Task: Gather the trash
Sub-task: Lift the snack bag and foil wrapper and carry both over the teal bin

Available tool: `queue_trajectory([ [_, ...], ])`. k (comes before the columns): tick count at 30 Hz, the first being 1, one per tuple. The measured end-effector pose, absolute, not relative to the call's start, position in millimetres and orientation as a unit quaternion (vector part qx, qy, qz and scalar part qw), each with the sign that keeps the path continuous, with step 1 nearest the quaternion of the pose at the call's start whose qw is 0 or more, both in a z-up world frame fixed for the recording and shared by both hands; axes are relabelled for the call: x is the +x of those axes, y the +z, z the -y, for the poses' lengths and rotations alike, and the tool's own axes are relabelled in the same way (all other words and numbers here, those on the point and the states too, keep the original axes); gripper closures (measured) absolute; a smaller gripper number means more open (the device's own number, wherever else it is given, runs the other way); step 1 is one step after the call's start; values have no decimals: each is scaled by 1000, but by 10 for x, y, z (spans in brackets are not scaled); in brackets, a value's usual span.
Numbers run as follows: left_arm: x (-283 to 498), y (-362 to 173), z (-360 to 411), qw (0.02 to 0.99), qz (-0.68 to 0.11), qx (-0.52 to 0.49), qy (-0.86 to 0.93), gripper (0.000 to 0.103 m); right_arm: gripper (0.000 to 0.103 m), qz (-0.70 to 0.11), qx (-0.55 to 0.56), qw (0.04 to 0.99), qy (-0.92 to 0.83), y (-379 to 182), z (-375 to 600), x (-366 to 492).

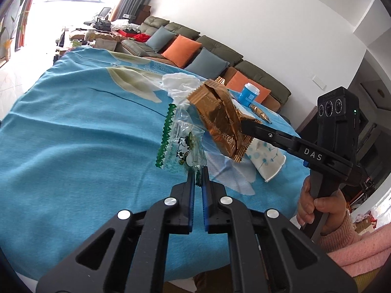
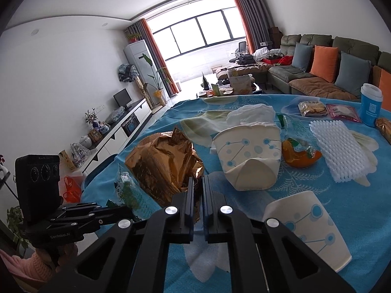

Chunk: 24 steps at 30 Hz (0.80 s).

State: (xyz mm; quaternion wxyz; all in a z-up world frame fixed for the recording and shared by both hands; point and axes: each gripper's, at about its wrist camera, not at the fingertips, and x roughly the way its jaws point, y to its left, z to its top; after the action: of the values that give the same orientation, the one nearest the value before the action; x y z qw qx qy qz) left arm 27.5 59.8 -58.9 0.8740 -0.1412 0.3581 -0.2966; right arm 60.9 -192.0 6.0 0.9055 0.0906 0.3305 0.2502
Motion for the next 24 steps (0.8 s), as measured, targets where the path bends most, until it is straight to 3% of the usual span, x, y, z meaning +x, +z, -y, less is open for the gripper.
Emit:
queue_trajectory([
  [24, 29, -372, -1510, 912, -322, -163, -194, 97, 99, -343, 75, 870, 346, 108, 1058, 872],
])
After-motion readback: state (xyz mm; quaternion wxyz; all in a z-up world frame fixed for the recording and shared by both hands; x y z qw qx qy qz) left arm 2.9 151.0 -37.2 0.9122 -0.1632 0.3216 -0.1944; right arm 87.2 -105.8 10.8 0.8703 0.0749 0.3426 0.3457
